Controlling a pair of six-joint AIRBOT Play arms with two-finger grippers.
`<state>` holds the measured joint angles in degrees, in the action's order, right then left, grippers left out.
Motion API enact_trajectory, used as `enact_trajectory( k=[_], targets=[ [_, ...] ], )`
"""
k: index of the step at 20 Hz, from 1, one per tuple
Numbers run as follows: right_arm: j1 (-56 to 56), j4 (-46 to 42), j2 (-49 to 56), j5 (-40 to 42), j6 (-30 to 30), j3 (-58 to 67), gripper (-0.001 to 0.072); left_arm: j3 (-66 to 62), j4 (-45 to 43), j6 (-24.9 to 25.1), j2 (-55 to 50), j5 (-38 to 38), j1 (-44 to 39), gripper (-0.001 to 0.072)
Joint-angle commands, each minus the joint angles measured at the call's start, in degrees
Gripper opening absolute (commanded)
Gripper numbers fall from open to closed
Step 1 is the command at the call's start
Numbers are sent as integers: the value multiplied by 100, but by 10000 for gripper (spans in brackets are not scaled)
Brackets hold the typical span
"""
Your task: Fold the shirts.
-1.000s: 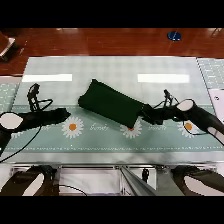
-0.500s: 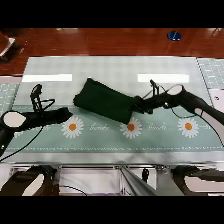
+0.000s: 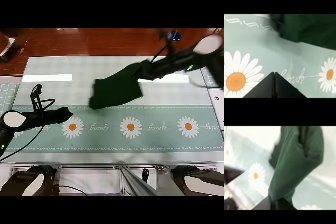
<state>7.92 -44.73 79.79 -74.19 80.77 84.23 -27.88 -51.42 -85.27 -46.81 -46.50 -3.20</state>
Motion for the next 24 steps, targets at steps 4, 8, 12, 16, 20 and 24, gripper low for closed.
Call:
enact_trajectory(
  k=[4,8,12,16,20,24],
  targets=[
    [-1165,-1305,-632,-800,1421,1403,20,0,0,81,-2,-188,-4,27],
    [-2350,-1399,-986,-1036,1943,1676,21,0,2,79,-2,-212,-4,27],
    [-3600,-1609,-1303,-1532,2212,1674,21,0,2,81,-2,-208,-4,27],
    [-4439,-1969,-1637,-2035,2422,1458,21,0,0,81,-2,-188,-4,27],
    [-5311,-2017,-2199,-2149,2470,640,20,0,0,81,-2,-140,-4,27],
    [-6391,-2188,-2782,-2332,2295,-422,21,0,0,81,-2,-33,-4,27]
  ],
)
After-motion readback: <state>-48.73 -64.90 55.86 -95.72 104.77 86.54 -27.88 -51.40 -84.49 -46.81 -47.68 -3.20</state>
